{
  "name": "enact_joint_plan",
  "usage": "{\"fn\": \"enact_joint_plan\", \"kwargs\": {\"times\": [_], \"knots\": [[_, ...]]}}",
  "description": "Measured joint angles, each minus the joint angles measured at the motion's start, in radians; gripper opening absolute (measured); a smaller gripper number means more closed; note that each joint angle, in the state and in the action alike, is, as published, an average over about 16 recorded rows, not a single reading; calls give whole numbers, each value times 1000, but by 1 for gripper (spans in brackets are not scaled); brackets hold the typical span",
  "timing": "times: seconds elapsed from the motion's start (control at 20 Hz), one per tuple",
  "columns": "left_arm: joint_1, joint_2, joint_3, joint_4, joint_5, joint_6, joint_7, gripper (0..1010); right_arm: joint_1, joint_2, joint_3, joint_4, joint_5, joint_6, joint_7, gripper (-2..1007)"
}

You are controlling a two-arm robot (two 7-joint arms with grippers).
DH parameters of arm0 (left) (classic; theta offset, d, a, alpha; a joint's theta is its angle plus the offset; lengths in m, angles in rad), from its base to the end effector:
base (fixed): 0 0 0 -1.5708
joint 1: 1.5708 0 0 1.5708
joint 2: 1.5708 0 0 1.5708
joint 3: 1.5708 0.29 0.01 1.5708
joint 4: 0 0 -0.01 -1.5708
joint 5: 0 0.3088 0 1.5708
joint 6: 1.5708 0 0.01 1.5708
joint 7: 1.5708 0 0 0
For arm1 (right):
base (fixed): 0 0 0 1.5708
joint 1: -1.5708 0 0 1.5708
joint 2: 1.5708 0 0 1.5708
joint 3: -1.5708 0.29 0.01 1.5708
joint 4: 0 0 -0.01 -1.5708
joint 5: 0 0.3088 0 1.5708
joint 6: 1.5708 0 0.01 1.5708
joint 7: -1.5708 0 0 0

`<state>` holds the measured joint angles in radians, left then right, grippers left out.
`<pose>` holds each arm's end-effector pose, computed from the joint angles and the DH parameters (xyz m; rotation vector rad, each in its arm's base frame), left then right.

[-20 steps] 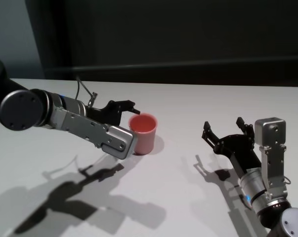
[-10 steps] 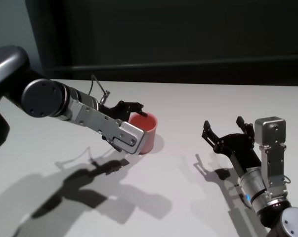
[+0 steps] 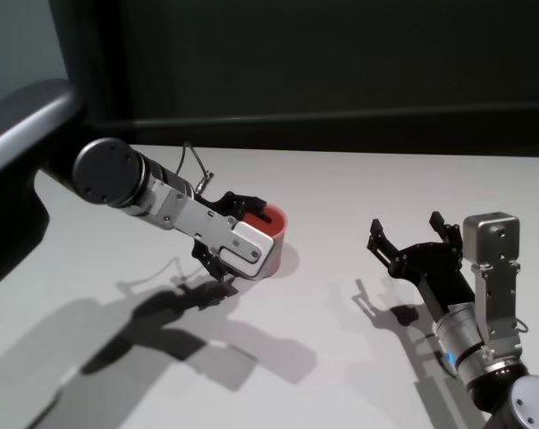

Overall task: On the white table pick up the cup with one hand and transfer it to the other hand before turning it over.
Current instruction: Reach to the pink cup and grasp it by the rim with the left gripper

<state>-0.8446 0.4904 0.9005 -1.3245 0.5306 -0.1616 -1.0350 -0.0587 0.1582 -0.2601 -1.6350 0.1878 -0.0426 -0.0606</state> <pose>0.4660 -0.0424 -0.1514 1.1076 -0.9252 -0.1106 0.3002 0.0394 -0.3071 0.0396 0.0387 -1.3661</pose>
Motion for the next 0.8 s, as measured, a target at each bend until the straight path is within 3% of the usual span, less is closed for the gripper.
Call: {"fn": "enact_joint_plan", "kwargs": {"times": [0.4,0.8], "knots": [[-33,-34,30,62,-8,-9,-16,1003,0,0,0,0,0,0,0,1002],[-44,-43,43,79,-30,6,-25,966,0,0,0,0,0,0,0,1002]]}}
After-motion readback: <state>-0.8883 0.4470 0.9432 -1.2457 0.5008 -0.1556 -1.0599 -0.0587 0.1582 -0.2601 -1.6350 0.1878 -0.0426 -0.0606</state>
